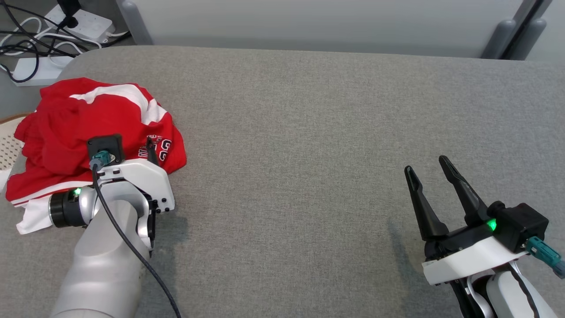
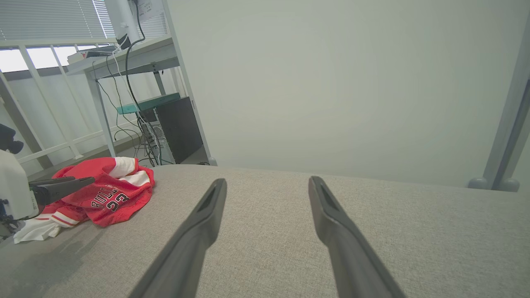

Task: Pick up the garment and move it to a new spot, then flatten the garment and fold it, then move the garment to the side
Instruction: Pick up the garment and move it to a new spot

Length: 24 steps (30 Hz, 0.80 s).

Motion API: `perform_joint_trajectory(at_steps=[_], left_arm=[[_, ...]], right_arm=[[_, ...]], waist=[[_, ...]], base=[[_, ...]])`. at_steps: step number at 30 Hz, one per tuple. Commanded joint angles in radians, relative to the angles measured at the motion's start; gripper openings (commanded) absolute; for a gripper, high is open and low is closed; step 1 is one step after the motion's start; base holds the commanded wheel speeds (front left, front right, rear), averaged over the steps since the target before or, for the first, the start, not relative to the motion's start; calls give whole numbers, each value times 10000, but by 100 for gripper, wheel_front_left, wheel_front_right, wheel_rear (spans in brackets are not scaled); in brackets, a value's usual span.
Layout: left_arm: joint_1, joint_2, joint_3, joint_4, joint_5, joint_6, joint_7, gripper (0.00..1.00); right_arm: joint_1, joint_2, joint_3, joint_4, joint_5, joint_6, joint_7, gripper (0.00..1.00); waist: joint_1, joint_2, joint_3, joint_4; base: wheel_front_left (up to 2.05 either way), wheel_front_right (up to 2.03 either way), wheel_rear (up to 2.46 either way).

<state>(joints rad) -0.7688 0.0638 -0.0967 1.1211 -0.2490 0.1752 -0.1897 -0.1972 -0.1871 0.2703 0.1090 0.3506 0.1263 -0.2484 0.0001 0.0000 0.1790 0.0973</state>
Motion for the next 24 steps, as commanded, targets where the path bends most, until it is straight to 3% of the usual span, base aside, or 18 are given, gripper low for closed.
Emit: perform_joint_trajectory(at_steps=[1, 16, 17, 19, 20, 24], left_arm=[[-417, 478, 115, -39, 160, 150, -133, 100], [-1263, 1199, -415, 1310, 596, 610, -473, 100], [-1287, 1218, -416, 1343, 578, 612, -478, 74], [-1323, 1259, -451, 1396, 579, 629, -495, 4], [-1337, 1286, -463, 1418, 575, 644, -506, 0], [-1372, 1350, -485, 1479, 525, 663, -556, 0]], right_arm=[[-228, -81, 232, -281, 101, 44, -134, 100], [-632, -327, 571, -284, 403, 44, -134, 100], [-650, -339, 580, -279, 413, 44, -134, 100], [-678, -348, 605, -270, 443, 44, -134, 100], [-689, -353, 618, -264, 456, 44, -134, 100], [-753, -369, 653, -218, 509, 44, -134, 100]], waist=[[-1, 0, 60, -90], [-1, 0, 705, -720], [-1, 0, 729, -744], [-1, 0, 763, -790], [-1, 0, 776, -810], [-1, 0, 785, -864]], base=[[0, 0, 0], [0, 0, 0], [0, 0, 0], [0, 0, 0], [0, 0, 0], [0, 0, 0]])
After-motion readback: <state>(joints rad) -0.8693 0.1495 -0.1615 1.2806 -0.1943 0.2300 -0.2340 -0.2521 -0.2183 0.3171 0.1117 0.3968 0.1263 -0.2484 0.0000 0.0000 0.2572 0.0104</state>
